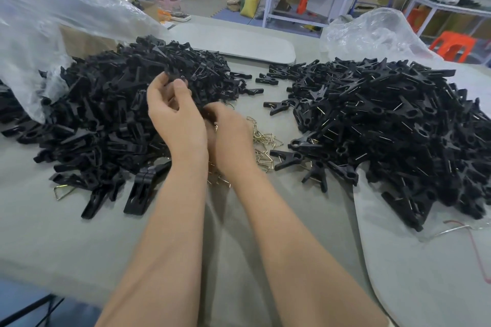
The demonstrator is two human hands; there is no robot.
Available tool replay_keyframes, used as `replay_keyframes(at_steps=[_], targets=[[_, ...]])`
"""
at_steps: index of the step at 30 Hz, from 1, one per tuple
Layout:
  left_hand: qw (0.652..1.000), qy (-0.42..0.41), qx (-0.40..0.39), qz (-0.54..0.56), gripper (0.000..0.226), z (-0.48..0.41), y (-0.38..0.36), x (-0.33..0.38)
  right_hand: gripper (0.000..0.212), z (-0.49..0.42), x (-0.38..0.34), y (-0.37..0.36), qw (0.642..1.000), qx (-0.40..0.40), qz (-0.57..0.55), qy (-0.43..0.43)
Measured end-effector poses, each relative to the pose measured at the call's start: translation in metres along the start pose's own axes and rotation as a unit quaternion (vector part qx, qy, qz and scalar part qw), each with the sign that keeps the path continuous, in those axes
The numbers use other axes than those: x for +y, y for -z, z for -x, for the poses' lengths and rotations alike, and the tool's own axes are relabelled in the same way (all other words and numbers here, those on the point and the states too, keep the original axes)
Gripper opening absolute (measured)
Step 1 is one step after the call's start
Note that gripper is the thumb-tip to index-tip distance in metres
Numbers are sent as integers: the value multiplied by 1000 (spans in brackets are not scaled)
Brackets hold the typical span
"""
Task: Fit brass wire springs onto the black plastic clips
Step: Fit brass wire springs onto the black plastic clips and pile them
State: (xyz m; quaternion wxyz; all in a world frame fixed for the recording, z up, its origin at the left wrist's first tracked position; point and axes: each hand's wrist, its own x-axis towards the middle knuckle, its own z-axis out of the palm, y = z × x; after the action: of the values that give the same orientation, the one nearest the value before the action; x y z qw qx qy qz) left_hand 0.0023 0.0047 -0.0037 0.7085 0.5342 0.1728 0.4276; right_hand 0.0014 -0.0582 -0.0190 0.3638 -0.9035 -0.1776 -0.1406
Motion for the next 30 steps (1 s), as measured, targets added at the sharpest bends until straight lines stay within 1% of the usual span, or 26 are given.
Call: replay_keyframes(at_steps=[1, 2, 3, 4, 6, 7, 8, 11, 12, 13, 14, 17, 19, 22, 26, 30], targets=[[999, 1, -26, -21, 15, 1, -1, -1, 25, -1, 1, 9, 994, 38, -92, -39], [997, 6, -61, -45, 15, 2, -3, -3, 27, -2, 4, 19, 979, 71, -175, -78], [992, 17, -105, -70, 16, 4, -4, -4, 31, -2, 7, 30, 961, 96, -234, -111], [983, 29, -154, -95, 16, 7, -5, -6, 36, -2, 13, 39, 948, 111, -268, -133], [957, 54, -250, -137, 14, 13, -8, -10, 41, 1, 29, 55, 927, 134, -319, -145], [944, 66, -288, -149, 10, 16, -9, -10, 40, 5, 35, 60, 910, 146, -358, -147], [932, 77, -320, -155, 7, 20, -10, -10, 37, 8, 39, 65, 886, 157, -409, -152], [911, 106, -368, -156, 11, 25, -11, -10, 24, 11, 45, 70, 794, 187, -550, -176], [908, 112, -373, -155, 10, 26, -11, -10, 19, 10, 45, 70, 772, 192, -579, -181], [906, 114, -376, -155, 9, 27, -11, -10, 15, 10, 45, 69, 765, 193, -587, -184], [906, 118, -379, -151, 9, 27, -11, -10, 12, 9, 43, 67, 776, 192, -570, -187], [910, 130, -373, -128, 9, 27, -11, -11, 11, 11, 43, 60, 866, 166, -435, -185], [915, 126, -362, -125, 9, 26, -10, -12, 8, 11, 45, 58, 902, 142, -370, -169], [922, 122, -348, -117, 11, 24, -9, -13, 5, 11, 47, 59, 922, 121, -340, -144], [923, 113, -347, -121, 14, 24, -10, -13, 10, 11, 50, 60, 928, 123, -325, -134], [921, 102, -356, -125, 14, 23, -8, -13, 15, 11, 53, 61, 932, 103, -324, -127]])
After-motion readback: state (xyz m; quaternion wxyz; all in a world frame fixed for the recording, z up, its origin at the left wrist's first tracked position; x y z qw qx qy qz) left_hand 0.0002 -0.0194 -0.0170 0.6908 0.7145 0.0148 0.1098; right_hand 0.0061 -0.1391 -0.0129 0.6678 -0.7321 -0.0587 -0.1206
